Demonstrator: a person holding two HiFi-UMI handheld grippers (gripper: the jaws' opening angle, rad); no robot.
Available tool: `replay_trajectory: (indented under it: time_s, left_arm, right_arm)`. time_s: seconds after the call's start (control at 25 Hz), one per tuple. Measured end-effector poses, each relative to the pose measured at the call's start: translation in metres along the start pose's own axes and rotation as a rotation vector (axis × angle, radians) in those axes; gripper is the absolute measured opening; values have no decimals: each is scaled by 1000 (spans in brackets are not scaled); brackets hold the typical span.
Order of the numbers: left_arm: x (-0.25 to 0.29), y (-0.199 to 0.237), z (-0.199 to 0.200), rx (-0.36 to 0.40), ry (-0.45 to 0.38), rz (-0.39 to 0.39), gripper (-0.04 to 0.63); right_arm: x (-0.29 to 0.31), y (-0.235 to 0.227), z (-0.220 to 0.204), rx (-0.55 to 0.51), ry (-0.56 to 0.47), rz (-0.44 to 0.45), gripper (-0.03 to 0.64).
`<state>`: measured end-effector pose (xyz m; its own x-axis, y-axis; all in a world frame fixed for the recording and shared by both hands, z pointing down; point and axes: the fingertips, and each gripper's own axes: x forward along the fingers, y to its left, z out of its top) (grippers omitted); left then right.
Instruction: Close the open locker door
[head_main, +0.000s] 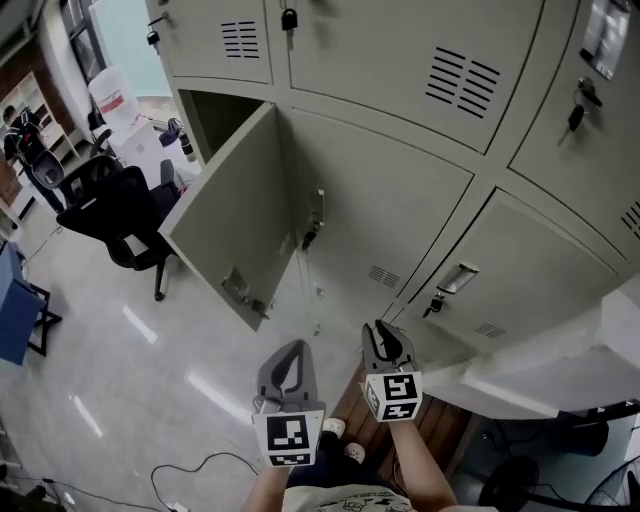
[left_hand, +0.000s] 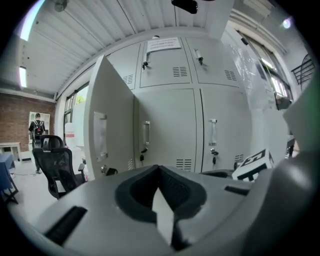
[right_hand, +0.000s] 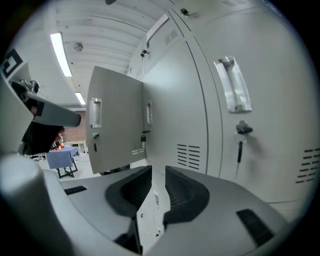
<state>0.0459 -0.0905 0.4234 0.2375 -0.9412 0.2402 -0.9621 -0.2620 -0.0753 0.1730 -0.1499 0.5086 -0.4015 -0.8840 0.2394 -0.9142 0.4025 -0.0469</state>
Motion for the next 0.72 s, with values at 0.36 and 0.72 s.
replay_trajectory:
  time_s: [0.36, 0.72]
  left_arm:
    - [-24, 56, 21, -30, -65, 103, -2]
    - [-49, 124, 20, -51, -79, 244, -2]
  right_arm:
    - [2, 90, 86, -27, -126, 220, 117]
    - [25, 168, 131, -99, -200, 393, 114]
